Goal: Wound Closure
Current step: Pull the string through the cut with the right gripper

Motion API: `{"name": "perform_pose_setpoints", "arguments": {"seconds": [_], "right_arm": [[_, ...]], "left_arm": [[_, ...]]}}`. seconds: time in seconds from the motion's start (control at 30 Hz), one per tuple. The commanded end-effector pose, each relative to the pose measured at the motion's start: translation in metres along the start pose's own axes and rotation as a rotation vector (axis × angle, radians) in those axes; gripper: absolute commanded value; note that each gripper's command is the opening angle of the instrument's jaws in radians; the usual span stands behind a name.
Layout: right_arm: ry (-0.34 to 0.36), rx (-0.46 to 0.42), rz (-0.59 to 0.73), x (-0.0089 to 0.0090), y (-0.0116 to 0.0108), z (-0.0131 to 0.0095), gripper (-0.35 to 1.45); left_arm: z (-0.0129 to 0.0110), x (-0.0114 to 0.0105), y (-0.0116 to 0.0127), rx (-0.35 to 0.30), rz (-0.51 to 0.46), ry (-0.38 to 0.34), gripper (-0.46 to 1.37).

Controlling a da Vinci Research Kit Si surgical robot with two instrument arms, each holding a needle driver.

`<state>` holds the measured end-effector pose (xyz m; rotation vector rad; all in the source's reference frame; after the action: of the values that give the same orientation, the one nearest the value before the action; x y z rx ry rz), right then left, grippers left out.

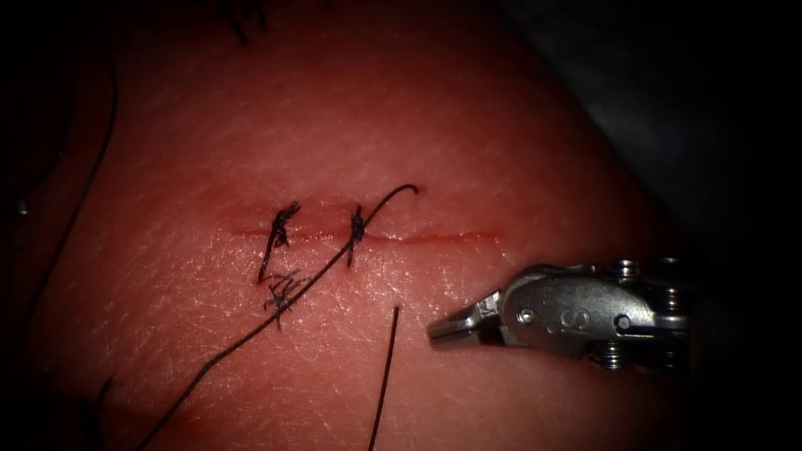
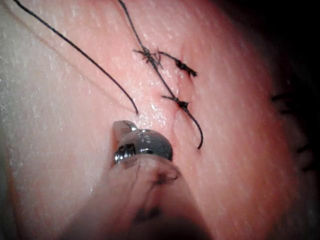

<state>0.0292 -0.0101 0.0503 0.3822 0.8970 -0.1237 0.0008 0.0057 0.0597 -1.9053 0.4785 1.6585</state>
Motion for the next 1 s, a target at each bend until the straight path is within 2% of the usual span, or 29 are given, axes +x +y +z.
{"name": "perform_pose_setpoints", "arguments": {"seconds": [0.03,0.07,0.1,0.13,0.17,0.2,0.23,0.3,0.37,0.47,0.83,1.0], "right_arm": [[-0.002,-0.002,0.007,0.0000,-0.0001,0.0000,-0.35],[0.000,-0.003,0.007,0.0000,-0.0001,-0.0001,-0.35],[0.007,-0.009,0.007,0.0000,0.0000,-0.0002,-0.21],[0.021,-0.020,0.007,0.0000,0.0000,-0.0003,0.02],[0.037,-0.034,0.008,0.0000,0.0001,-0.0004,0.33],[0.068,-0.061,0.009,0.0001,0.0002,-0.0006,0.81],[0.087,-0.077,0.010,0.0002,0.0003,-0.0007,0.98],[0.119,-0.104,0.011,0.0003,0.0004,-0.0009,1.16],[0.146,-0.127,0.011,0.0004,0.0003,-0.0010,1.24],[0.189,-0.160,0.027,0.0007,0.0002,-0.0010,1.26],[0.320,-0.291,0.033,0.0010,-0.0001,-0.0001,1.14],[0.352,-0.343,0.044,0.0016,-0.0002,0.0008,1.13]], "left_arm": [[0.0000,0.0000,0.0000,-0.005,0.000,0.000,-0.35],[0.0000,0.0000,0.0000,-0.005,0.000,0.000,-0.35],[0.0000,0.0000,0.0000,-0.005,0.000,0.000,-0.35],[0.0000,0.0000,0.0000,-0.005,0.000,0.000,-0.35],[0.0000,0.0000,0.0000,-0.005,0.000,0.000,-0.35],[0.0000,0.0000,0.0000,-0.005,0.000,0.000,-0.35],[0.0000,0.0000,0.0000,-0.005,0.000,0.000,-0.35],[0.0000,0.0000,0.0000,-0.007,0.000,-0.002,-0.35],[0.0000,0.0000,0.0000,-0.007,0.000,-0.002,-0.35],[0.0001,0.0000,0.0000,-0.007,0.000,-0.002,-0.35],[0.0001,-0.0001,0.0000,-0.007,0.000,-0.001,-0.35],[0.0001,-0.0001,0.0000,-0.007,0.000,-0.001,-0.35]]}}
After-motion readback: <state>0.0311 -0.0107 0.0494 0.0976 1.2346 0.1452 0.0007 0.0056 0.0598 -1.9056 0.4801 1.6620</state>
